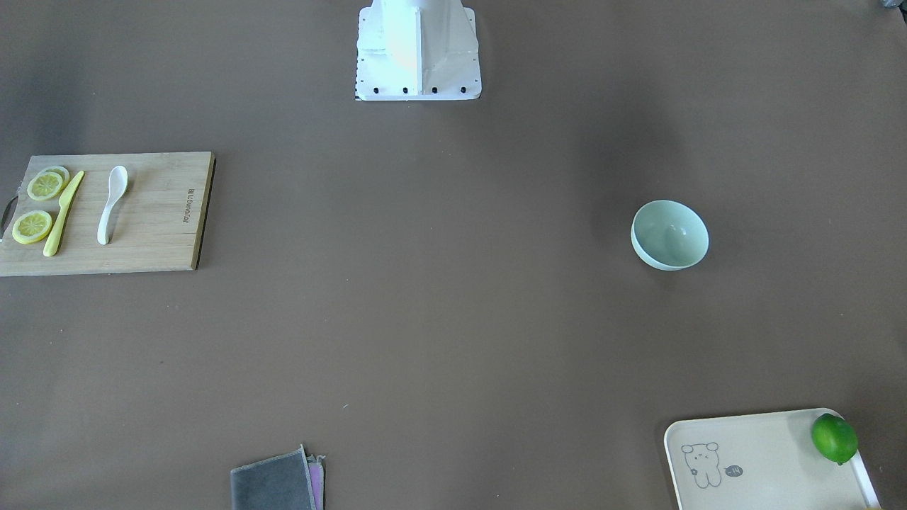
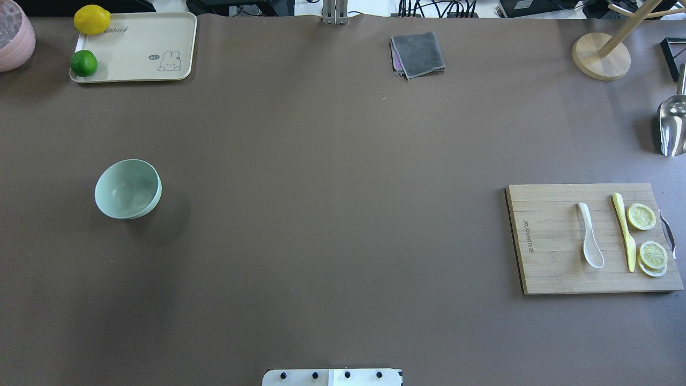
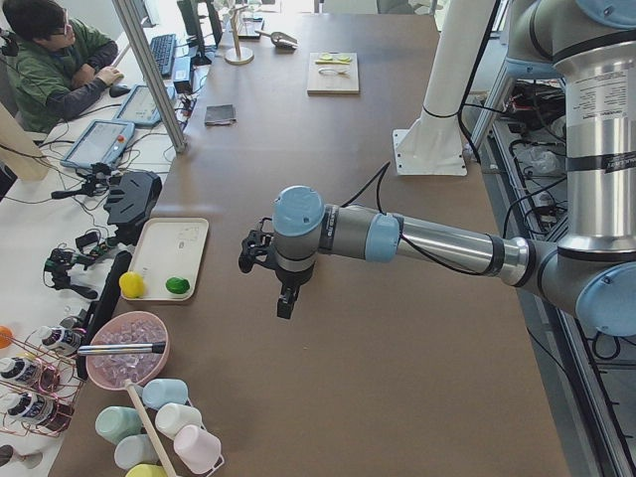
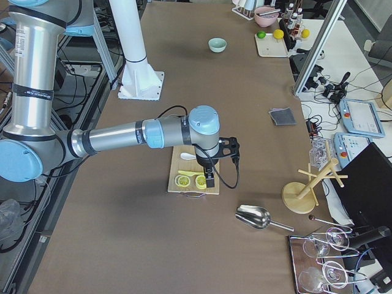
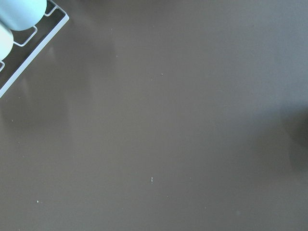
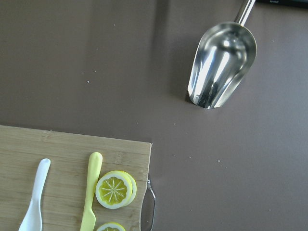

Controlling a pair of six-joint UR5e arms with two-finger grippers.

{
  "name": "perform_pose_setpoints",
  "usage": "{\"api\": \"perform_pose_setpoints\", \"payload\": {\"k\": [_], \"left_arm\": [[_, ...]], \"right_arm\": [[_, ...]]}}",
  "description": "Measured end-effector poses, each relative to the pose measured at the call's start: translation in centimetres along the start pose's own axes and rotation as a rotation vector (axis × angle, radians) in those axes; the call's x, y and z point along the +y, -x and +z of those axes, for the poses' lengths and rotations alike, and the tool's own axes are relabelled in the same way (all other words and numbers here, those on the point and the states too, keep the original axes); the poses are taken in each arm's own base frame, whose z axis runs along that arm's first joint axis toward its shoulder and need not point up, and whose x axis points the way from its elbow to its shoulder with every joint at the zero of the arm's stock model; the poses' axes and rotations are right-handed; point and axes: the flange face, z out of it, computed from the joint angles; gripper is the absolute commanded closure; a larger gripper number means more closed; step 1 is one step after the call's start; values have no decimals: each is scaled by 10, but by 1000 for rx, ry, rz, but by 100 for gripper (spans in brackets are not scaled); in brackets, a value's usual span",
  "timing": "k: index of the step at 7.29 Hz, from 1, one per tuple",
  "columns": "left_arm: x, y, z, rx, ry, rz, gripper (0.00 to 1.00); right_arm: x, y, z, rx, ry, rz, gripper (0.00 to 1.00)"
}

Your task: Place spoon in bowl

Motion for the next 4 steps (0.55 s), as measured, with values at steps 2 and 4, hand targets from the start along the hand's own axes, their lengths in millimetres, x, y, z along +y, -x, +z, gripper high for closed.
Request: {"api": "perform_pose_setpoints", "payload": {"k": [2,4], "left_arm": [[-19,0,-1,-9,-114,114,2],[-44,8,6,-9,-187,168,2]], "right_arm": [[-24,16,-17,-7,-49,-40,0],[-28,17,-20,-21,-99,-83,0]]}}
